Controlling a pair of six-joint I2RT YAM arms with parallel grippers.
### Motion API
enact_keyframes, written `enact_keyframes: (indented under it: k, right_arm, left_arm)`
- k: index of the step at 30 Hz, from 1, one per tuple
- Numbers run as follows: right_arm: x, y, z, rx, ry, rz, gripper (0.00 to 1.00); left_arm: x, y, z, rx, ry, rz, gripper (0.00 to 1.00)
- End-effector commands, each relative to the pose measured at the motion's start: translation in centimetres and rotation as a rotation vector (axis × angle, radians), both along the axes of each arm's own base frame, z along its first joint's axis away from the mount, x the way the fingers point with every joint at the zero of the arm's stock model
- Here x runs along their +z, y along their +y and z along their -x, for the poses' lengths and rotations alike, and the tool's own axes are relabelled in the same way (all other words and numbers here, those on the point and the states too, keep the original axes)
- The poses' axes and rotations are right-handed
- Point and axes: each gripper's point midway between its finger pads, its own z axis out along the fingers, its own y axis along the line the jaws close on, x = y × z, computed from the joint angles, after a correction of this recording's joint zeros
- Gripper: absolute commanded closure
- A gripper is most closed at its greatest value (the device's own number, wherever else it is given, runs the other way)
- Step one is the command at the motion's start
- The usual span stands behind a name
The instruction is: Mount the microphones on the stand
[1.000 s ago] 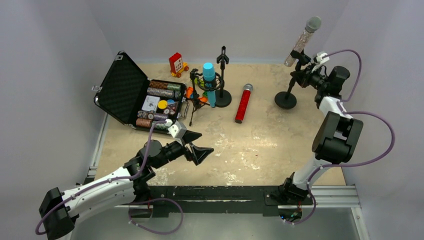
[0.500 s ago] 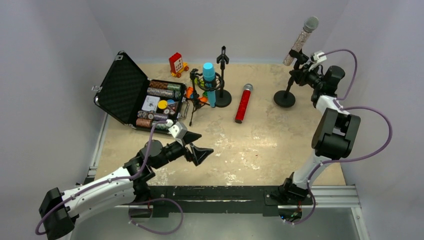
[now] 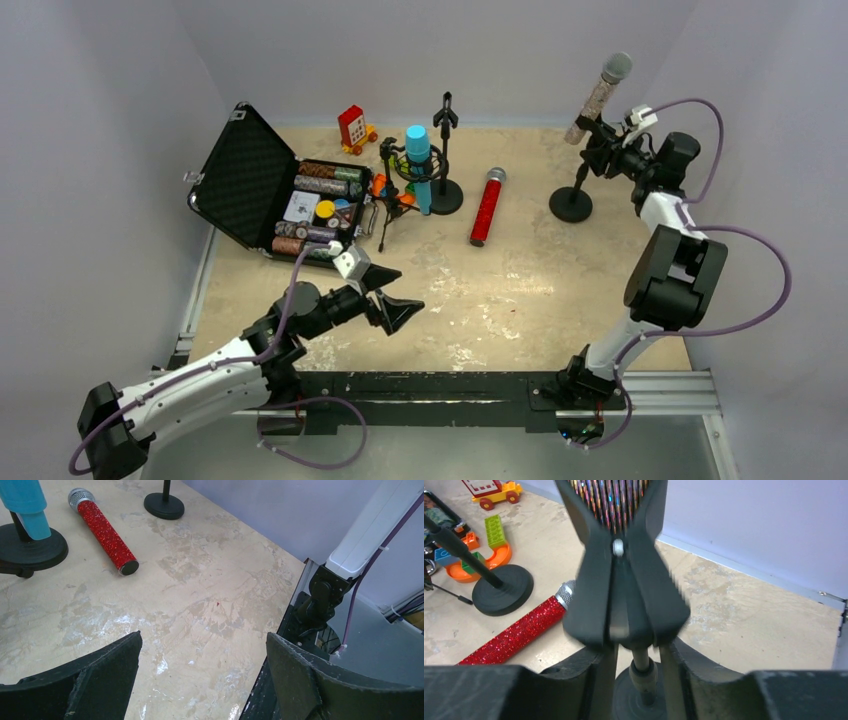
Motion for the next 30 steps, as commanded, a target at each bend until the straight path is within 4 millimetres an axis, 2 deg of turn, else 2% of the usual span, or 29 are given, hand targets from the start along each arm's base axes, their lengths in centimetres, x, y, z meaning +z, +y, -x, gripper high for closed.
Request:
enact_keyframes:
  k: [1,11,14,18,27,30]
  right_arm:
    - [2.6,-0.5,2.0,0.014,-0.046,0.031,0.58]
    - [-0.4,-1.1,6.1,0.039,0.068,0.025,0.44]
    - [-0.5,-1.6,7.0,0.024,0.091,0.025,0.38]
    - [-0.7,-1.5,9.1,0.033,0.112,0.032,0.35]
    - [-1.1,0.8,14.8,0.1,0.138,0.129,0.32]
    - [-1.5,1.7,16.4,0.124,0.148,0.15,0.32]
  left_arm:
    - [2.0,0.2,0.5,-0.022,-0.033,0.04,0.03]
    - [1.7,0.4,0.8,-0.027,-0.03,0.028,0.03]
    - [1.9,0.6,0.8,-0.018,-0.029,0.03,0.03]
    - [1.9,1.0,0.6,0.005,-0.016,0.031,0.03]
    - [1.6,2.8,0.3,0.095,0.063,0.024,0.02]
    - [0.8,3.9,0.1,0.142,0.1,-0.03,0.01]
